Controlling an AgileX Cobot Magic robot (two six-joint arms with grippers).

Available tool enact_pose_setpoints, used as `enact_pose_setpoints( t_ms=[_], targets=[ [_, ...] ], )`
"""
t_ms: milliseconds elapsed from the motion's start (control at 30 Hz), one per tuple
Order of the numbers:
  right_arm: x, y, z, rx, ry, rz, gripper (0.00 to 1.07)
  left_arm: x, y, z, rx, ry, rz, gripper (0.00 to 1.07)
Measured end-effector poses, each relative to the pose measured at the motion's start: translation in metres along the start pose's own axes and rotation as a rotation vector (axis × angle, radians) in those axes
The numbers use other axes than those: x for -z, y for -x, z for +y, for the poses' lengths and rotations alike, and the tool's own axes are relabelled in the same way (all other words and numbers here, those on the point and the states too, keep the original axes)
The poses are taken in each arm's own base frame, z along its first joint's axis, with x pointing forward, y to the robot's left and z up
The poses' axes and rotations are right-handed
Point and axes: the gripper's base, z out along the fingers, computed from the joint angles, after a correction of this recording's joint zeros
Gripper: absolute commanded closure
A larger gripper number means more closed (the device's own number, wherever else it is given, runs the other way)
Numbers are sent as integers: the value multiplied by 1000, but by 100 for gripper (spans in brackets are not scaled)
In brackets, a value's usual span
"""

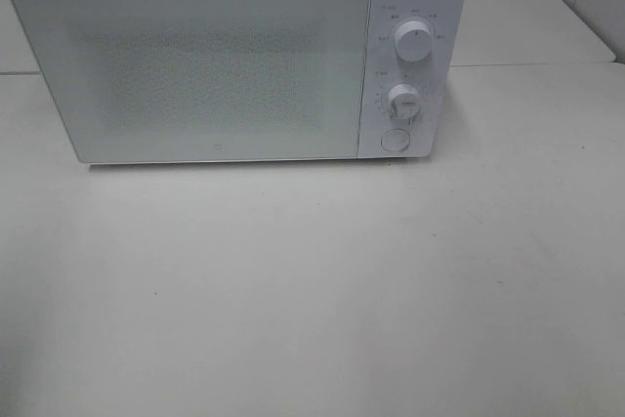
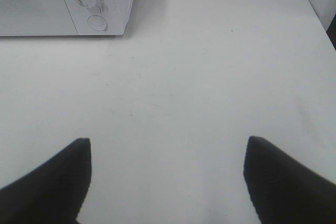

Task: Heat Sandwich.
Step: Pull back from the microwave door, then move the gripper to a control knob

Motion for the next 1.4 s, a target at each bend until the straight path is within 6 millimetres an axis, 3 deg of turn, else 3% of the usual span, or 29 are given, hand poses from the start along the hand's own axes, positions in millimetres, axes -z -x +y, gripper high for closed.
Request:
enact_pose_setpoints(
  t_ms=[267, 800, 1400],
  targets=[
    [0, 0, 0, 0, 0, 0, 31, 2, -47, -2, 4, -3, -104, 8],
    [0, 0, 0, 0, 0, 0, 31, 34, -78, -3, 6, 6, -415, 8],
    [0, 0, 0, 0, 0, 0, 31, 36, -80, -3, 8, 1, -431, 8]
  ],
)
